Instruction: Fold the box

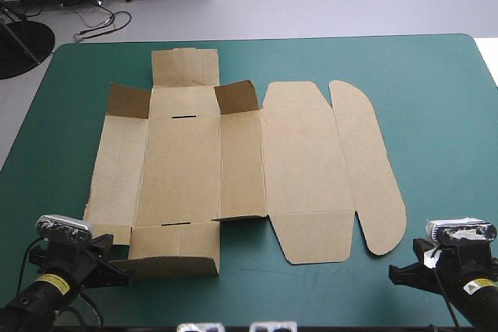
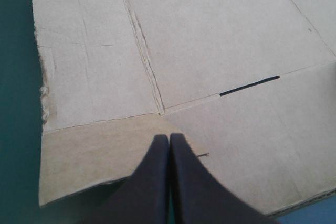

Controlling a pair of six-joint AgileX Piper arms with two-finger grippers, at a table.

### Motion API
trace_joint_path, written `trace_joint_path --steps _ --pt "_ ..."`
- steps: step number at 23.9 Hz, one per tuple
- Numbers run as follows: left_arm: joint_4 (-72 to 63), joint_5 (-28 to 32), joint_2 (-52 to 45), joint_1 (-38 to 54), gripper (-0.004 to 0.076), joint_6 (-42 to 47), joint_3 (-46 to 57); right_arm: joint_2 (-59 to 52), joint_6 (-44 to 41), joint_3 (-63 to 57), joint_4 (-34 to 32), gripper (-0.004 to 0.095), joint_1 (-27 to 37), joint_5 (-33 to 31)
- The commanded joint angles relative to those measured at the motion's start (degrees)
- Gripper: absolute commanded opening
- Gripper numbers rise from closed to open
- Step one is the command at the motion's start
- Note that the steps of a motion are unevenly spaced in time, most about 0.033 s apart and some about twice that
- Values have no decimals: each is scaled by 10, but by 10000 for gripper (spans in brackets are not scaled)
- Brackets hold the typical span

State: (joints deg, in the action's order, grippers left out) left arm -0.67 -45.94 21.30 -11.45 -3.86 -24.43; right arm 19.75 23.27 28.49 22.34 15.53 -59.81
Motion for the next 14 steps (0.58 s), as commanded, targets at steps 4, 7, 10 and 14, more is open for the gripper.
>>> trace_joint_path --steps 4,7,10,14 --pt "-3 36 5 -5 -10 6 -14 5 3 15 12 -20 -2 25" --pt "-3 34 5 -5 -10 6 -14 5 3 15 12 -20 -2 25" --pt "7 13 7 -5 -10 6 -37 5 3 15 12 -20 -2 25" --pt "7 -67 42 -5 -10 3 -142 5 3 15 12 -20 -2 26"
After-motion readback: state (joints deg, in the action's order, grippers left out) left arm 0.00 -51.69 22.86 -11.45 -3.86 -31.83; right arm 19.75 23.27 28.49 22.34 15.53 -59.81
